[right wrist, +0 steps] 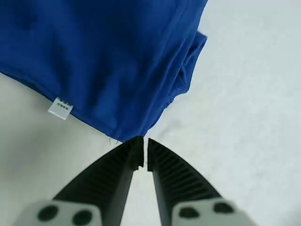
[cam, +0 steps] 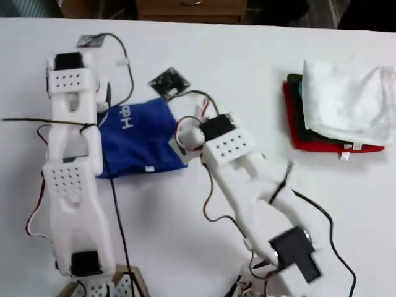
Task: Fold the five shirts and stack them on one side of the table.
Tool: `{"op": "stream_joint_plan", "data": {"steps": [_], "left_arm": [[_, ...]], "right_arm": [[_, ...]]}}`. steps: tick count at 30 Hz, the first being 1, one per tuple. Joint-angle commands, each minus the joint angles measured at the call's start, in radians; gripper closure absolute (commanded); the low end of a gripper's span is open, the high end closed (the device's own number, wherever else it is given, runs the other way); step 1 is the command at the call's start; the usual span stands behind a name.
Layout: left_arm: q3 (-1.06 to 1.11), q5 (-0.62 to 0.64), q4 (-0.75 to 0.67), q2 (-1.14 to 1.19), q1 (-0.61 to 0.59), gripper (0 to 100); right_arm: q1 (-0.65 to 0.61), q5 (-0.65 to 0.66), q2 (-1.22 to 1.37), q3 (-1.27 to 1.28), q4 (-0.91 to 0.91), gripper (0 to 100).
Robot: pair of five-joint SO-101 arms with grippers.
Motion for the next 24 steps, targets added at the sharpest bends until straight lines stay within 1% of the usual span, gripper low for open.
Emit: {"op": "stream_joint_plan", "data": {"steps": [1,5,9,12,15,18,24], "left_arm": [[-0.071,0.000,0.035,-0.028,-0.048,97],[-0.025,-0.057,0.035,-0.026,-0.118,97],[0.024,-0.063,0.035,-0.026,-0.170,97],[0.050,-0.066,0.034,-0.026,-0.198,97],[0.068,-0.101,0.034,-0.025,-0.216,97],[0.064,-0.109,0.032,-0.025,-0.239,97],[0.062,-0.110,0.032,-0.025,-0.290,97]], "right_arm": [[-0.012,-0.041,0.056,-0.040,-0.024,97.7],[-0.018,-0.066,0.128,-0.038,-0.068,97.7],[-0.038,-0.069,0.160,-0.051,-0.113,97.7],[-0.077,-0.069,0.142,-0.107,-0.077,97.7],[-0.113,-0.069,0.127,-0.173,-0.036,97.7],[-0.139,-0.069,0.136,-0.192,-0.033,97.7],[-0.150,-0.066,0.298,-0.192,-0.031,97.7]]}}
